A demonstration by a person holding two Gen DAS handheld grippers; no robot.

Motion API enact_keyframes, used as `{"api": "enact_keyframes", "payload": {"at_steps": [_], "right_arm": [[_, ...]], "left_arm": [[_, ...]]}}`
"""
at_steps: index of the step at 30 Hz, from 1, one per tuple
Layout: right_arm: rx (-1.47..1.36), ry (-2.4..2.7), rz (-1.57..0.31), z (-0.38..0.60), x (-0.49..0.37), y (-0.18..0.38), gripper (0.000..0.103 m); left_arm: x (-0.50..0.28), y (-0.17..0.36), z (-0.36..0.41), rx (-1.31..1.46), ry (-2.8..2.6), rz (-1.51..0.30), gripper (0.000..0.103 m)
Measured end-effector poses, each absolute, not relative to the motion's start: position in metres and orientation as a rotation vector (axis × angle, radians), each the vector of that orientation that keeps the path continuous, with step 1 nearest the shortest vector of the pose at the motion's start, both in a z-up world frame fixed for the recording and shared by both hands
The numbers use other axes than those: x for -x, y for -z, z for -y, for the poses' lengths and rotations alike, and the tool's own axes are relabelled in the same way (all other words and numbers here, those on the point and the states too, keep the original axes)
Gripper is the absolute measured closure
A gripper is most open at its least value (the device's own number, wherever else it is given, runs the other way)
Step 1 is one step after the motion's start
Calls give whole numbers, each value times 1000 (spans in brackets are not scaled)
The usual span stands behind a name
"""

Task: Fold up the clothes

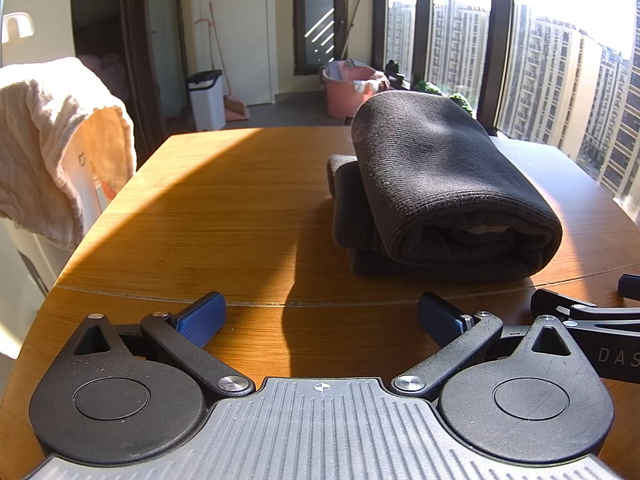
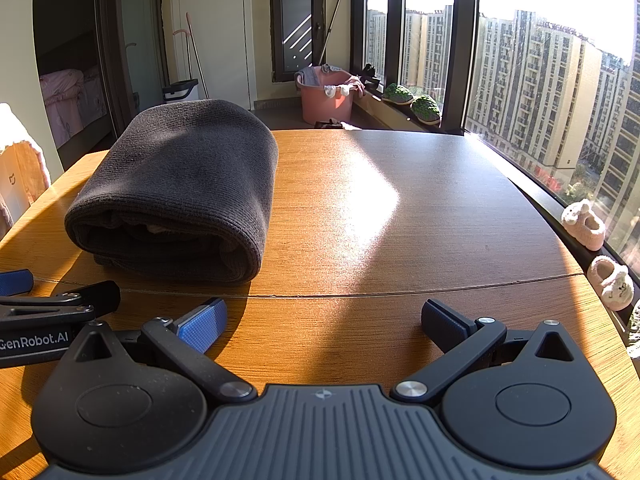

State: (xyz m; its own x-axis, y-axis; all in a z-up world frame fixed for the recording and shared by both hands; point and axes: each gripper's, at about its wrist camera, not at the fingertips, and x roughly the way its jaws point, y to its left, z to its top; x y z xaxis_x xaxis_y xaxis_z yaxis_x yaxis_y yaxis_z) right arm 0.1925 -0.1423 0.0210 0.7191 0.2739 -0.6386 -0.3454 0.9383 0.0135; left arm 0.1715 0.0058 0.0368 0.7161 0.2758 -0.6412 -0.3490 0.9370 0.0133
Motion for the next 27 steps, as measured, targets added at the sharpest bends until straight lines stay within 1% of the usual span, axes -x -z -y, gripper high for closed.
{"api": "enact_keyframes", "payload": {"at_steps": [5,9,27], "right_arm": [[109,-343,-688,143,-193,-21,0],[108,-341,-688,144,-191,-21,0],[113,-361,-688,146,-188,-23,0]], "left_arm": [[-179,-37,-7,117,-363,-690,0],[-197,-37,-19,88,-263,-693,0],[-199,-37,-18,85,-260,-692,0]]}}
